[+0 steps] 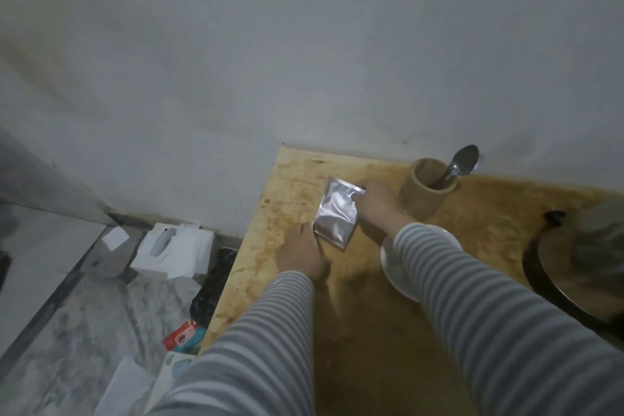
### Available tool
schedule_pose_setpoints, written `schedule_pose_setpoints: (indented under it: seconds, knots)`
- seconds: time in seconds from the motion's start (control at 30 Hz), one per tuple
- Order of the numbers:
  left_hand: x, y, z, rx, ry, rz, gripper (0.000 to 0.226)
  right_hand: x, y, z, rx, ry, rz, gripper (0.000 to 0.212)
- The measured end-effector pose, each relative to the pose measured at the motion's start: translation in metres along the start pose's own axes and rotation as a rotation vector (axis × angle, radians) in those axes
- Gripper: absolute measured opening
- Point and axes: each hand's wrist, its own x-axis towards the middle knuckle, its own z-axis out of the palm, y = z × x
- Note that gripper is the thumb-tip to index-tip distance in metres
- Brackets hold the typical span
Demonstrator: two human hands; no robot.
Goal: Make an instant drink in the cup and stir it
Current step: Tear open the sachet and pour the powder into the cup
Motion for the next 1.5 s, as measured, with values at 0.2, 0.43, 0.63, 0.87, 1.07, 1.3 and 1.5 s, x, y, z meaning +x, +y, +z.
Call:
schedule_pose_setpoints:
  seconds: [0.2, 0.43, 0.63, 0.87, 1.07, 1.3, 1.5]
  knots:
    - [-0.006, 0.033, -0.025, -0.484, 0.133, 0.134, 0.044, -0.018, -0.003, -0.044, 0.457, 0.046, 0.272, 0.027]
    - [-0.017, 0.067, -0.062, -0.568, 0.396, 0.359, 0.011, -0.048, 0.008, -0.088, 1.000, 0.004, 0.493, 0.021]
    - [-0.031, 0.098, -0.080, -0.684, 0.308, 0.492, 0.020, -0.075, 0.005, -0.099, 1.151, -0.132, 0.528, 0.024]
    - [-0.041, 0.113, -0.082, -0.652, 0.280, 0.442, 0.011, -0.100, 0.001, -0.106, 0.912, -0.082, 0.422, 0.025]
    - [-0.047, 0.103, -0.078, -0.518, 0.221, 0.365, 0.013, -0.114, -0.004, -0.136, 0.853, 0.166, 0.065, 0.023]
    - [-0.051, 0.098, -0.067, -0.390, 0.137, 0.351, 0.021, -0.113, -0.007, -0.131, 0.276, 0.212, -0.101, 0.015]
    - [-0.056, 0.097, -0.062, -0.326, 0.130, 0.321, 0.022, -0.116, -0.006, -0.126, 0.209, 0.162, -0.098, 0.013]
